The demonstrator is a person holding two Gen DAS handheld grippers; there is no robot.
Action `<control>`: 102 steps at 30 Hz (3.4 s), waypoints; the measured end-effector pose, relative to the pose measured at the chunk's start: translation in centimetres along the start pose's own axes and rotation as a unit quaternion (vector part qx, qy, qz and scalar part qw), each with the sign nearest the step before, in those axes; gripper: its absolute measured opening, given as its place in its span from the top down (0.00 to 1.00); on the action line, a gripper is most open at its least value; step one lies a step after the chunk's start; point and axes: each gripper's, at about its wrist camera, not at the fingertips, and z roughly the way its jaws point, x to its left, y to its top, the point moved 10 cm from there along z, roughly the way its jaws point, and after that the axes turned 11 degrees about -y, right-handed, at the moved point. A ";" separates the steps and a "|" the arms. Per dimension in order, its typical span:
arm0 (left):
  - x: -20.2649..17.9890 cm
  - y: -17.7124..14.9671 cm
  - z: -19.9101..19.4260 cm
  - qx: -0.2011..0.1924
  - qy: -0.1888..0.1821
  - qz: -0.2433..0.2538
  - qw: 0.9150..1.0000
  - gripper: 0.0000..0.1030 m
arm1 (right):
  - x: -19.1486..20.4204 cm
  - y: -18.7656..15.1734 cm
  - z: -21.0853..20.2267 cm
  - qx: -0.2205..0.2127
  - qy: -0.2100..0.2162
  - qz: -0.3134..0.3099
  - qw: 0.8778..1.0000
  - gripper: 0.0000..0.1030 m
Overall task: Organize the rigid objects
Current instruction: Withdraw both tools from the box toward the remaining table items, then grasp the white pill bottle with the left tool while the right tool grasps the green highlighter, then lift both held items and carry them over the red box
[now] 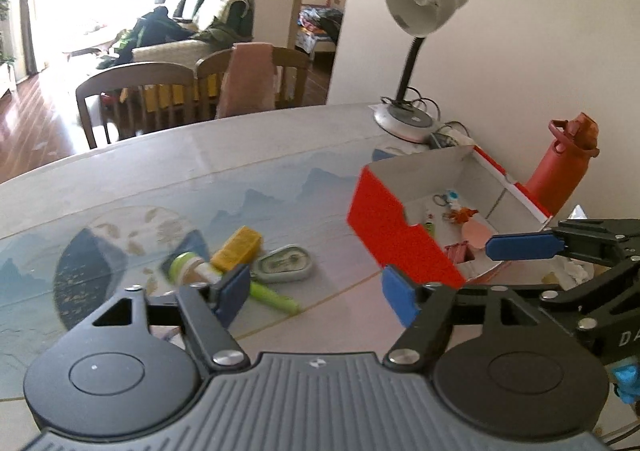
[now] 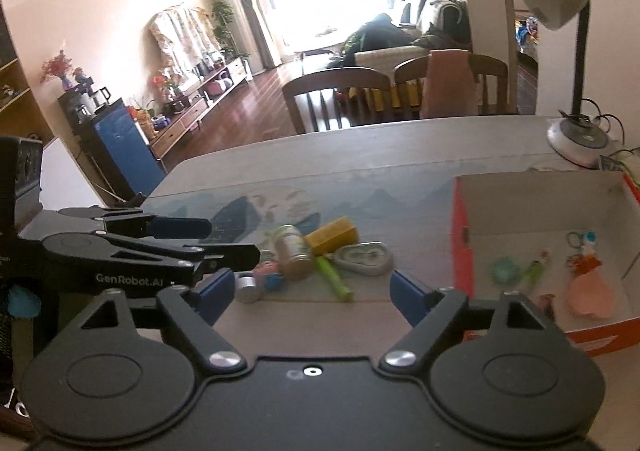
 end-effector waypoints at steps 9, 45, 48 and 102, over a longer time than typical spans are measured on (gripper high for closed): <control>3.6 -2.6 -2.8 -0.013 0.005 -0.022 1.000 0.20 | 3.0 -0.6 1.0 0.000 0.003 -0.015 1.000 0.11; 17.4 -8.7 7.2 0.033 0.010 -0.015 0.999 0.00 | 3.5 -4.3 19.1 0.122 -0.005 -0.131 0.984 0.27; 17.7 -8.8 8.1 0.036 0.000 -0.014 0.999 0.00 | 3.6 -4.5 20.1 0.126 -0.002 -0.148 0.981 0.32; 12.8 -10.2 3.6 0.037 -0.002 -0.073 0.997 0.25 | 3.8 -5.4 13.0 0.108 -0.026 -0.071 0.991 0.85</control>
